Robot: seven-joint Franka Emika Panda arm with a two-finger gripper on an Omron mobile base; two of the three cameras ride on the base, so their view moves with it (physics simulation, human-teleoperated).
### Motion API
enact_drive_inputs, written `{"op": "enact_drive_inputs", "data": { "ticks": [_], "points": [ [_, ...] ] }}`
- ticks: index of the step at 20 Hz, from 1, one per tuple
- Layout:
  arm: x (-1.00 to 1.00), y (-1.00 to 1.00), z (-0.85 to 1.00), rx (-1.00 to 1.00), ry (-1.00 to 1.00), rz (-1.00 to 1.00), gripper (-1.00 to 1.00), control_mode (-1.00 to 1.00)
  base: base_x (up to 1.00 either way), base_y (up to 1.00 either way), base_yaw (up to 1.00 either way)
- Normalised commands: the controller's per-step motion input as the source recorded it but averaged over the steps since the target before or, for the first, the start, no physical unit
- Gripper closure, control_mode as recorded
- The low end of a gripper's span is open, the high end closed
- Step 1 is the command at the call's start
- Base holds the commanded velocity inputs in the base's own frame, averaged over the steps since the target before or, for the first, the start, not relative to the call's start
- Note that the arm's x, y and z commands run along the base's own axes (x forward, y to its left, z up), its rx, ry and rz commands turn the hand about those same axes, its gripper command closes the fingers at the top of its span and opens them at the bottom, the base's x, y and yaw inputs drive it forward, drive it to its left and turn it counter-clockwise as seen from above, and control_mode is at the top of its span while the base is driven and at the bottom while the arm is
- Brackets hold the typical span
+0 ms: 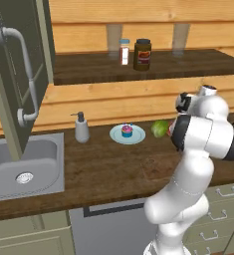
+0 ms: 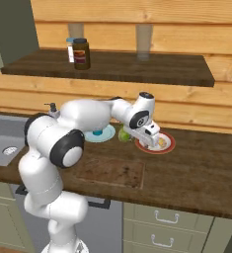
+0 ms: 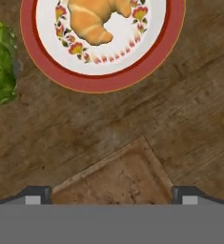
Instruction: From the different types of pastries on the counter, select a croissant and place it on the cutting board. Then retrieve a jar of jam from the cabinet and place it alongside the croissant on the cutting board.
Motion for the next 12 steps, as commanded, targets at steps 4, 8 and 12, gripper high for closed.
{"op": "enact_drive_inputs", "data": {
  "ticks": [4, 8, 12],
  "points": [
    [0.51, -0.35, -0.36, 0.04, 0.05, -0.04, -1.00, -1.00, 0.00, 0.00, 0.00],
    [0.72, -0.64, -0.06, 0.14, 0.11, 0.00, -1.00, -1.00, 0.00, 0.00, 0.00],
    [0.70, -0.59, -0.04, 0.18, 0.06, 0.00, -1.00, -1.00, 0.00, 0.00, 0.00]
  ]
}}
